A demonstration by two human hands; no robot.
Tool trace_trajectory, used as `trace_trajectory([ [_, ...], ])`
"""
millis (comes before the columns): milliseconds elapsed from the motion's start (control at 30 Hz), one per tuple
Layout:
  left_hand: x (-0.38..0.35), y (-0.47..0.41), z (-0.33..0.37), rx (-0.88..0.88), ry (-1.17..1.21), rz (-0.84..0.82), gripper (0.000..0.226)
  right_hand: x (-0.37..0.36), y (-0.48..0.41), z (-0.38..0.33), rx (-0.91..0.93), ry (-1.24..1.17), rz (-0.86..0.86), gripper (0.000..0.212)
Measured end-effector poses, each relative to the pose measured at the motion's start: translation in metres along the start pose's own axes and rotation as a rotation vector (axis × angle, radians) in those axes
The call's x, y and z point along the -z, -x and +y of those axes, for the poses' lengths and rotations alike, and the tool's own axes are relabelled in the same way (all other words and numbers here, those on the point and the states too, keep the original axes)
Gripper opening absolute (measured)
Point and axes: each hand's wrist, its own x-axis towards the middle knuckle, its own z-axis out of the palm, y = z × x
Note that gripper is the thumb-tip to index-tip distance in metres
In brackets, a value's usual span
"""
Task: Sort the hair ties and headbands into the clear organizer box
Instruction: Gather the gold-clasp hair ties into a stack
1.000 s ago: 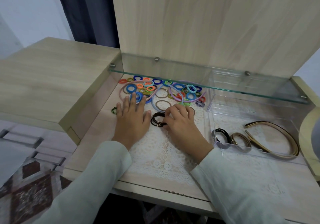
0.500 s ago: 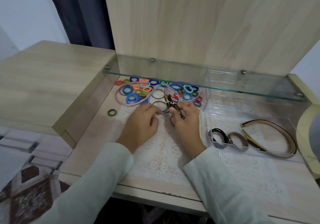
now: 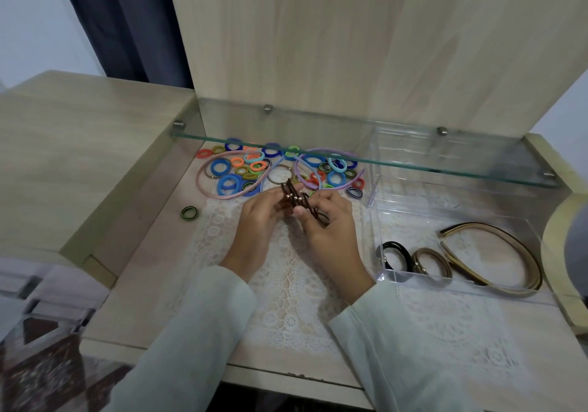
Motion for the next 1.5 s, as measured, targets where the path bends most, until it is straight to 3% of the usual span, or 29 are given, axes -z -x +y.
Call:
trace_trajectory([
  [133, -0.0003, 0.0019, 0.0057, 0.087, 0.116, -0.044, 0.029, -0.0009, -0.0008, 0.0027, 0.026, -0.015, -0.023, 0.013],
  [567, 0.0019, 0.0018, 0.0071, 0.123, 0.146, -0.074, 0.029, 0.0012, -0.0019, 0.004, -0.004, -0.053, -0.078, 0.019],
  [733, 0.0027, 0.0019, 0.0078, 0.144, 0.133, -0.11, 0.037, 0.0037, 0.0003, 0.0025, -0.019, -0.052, -0.12, 0.005],
  [933, 0.0024, 0.0028, 0.0091, 0.137, 0.163, -0.076, 0.027, 0.001, -0.0009, 0.0047, -0.003, -0.092, -0.079, 0.024],
  [1167, 0.0008, 0.005, 0.0093, 0.127, 0.13, -0.087, 0.025, 0.0, -0.001, 0.0025, -0.004, -0.084, -0.053, 0.029],
  [1300, 0.0, 0.0054, 0.0098, 0.125, 0.104, -0.107, 0.031, 0.0012, -0.002, 0.0021, -0.002, -0.101, -0.036, 0.015],
  [1500, 0.0021, 0.0039, 0.0093, 0.134, 0.115, -0.07, 0.025, 0.0005, -0.0005, 0.0025, -0.009, -0.104, -0.044, 0.027],
])
